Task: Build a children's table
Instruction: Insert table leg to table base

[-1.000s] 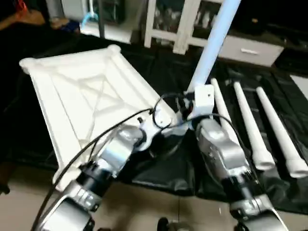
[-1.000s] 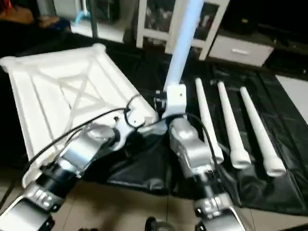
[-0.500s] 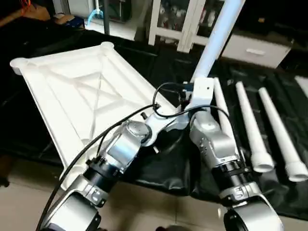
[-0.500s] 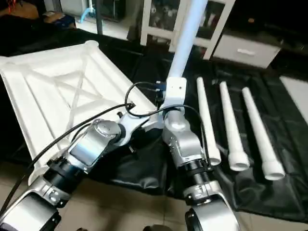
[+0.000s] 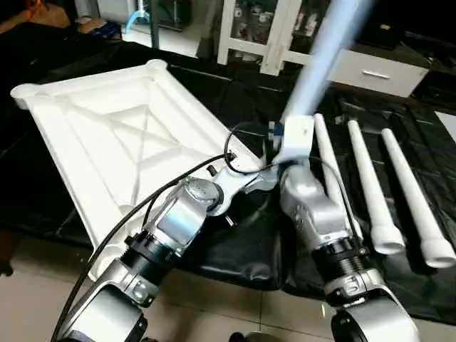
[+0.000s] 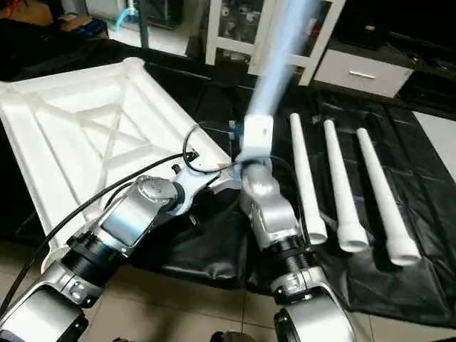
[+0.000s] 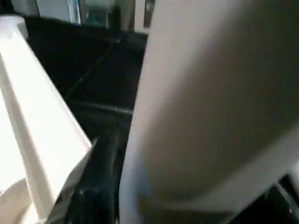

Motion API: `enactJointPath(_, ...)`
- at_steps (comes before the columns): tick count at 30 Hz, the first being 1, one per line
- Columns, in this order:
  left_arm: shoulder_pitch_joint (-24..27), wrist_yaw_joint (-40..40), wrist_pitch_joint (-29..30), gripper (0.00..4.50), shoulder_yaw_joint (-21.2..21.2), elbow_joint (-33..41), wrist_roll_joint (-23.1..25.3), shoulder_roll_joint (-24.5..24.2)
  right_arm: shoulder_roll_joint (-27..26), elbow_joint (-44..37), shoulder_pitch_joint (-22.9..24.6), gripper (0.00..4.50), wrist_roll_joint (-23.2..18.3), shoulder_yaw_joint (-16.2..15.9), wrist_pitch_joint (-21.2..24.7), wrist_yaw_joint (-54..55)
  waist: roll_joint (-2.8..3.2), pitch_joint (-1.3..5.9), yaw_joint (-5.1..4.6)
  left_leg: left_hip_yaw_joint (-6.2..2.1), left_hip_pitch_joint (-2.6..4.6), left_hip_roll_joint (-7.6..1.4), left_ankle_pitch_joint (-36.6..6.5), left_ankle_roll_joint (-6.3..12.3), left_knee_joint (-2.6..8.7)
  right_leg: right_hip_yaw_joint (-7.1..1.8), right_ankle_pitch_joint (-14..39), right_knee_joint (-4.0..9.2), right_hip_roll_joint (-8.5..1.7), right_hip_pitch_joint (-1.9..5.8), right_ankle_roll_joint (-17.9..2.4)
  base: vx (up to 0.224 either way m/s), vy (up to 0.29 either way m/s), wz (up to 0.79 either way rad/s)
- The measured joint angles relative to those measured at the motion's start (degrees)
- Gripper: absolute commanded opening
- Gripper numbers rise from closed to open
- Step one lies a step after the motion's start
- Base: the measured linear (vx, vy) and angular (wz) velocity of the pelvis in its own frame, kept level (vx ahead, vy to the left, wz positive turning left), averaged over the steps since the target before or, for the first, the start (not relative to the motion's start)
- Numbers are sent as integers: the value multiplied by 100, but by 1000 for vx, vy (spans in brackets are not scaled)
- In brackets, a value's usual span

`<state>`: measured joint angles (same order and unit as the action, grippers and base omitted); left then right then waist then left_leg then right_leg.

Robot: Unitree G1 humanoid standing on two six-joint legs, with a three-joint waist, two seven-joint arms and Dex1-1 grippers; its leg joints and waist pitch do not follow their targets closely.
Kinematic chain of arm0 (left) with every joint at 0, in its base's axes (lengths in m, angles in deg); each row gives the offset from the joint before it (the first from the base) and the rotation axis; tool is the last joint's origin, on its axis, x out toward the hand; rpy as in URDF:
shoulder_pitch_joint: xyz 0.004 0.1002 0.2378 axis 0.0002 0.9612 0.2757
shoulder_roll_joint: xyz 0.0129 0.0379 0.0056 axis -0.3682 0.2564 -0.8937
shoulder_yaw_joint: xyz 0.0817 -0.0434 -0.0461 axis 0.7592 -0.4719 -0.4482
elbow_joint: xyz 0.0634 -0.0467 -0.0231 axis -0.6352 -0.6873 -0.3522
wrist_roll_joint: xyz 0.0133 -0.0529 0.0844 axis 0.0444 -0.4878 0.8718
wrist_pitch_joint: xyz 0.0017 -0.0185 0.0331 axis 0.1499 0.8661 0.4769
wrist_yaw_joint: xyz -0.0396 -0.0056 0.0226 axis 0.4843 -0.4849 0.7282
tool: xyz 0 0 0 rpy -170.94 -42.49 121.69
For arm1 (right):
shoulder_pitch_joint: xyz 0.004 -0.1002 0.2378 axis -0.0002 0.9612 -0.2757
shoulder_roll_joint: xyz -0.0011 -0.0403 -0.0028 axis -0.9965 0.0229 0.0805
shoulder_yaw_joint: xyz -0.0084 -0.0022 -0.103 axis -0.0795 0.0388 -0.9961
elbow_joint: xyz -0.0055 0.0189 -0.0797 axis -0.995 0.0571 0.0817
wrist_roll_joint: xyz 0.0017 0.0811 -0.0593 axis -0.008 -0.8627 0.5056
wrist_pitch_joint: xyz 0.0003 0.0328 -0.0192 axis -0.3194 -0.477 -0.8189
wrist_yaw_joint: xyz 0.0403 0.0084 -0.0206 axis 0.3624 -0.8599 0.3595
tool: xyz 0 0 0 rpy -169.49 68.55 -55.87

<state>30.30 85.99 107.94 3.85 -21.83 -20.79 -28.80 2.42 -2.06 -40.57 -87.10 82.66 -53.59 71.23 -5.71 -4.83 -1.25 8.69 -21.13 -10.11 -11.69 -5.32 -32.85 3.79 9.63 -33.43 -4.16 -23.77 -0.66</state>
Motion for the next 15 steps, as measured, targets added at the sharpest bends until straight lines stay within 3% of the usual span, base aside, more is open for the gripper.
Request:
enactJointPath(4, -1, 2, -18, 0, 0, 76, -16, -46, 0, 18, 10, 302, 69, -57, 0, -2, 20, -11, 1, 18, 1, -13, 8, 12, 0, -2, -9, -4, 6, -5, -13, 0, 0, 0)
enactJointPath(15, 2, 13, -47, 0, 19, 113, -53, -126, 2, 28, -4, 302, 110, -65, 0, -82, 20, -12, 6, 121, 15, -76, 28, 39, -1, -20, -8, -4, 23, -10, -15, 0, 0, 0)
